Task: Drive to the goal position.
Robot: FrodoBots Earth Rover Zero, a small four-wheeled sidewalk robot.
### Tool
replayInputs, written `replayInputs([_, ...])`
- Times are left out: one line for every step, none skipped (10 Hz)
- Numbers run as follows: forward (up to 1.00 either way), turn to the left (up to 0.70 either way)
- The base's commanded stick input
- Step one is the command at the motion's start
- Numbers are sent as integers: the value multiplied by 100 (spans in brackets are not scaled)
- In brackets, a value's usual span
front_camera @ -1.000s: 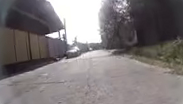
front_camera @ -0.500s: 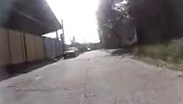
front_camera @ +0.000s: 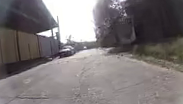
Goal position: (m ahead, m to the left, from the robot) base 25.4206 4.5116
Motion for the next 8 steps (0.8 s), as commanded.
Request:
replayInputs([70, 0])
replayInputs([70, 0])
replayInputs([70, 0])
replayInputs([70, 0])
replayInputs([70, 0])
replayInputs([70, 0])
replayInputs([68, 0])
replayInputs([61, 0])
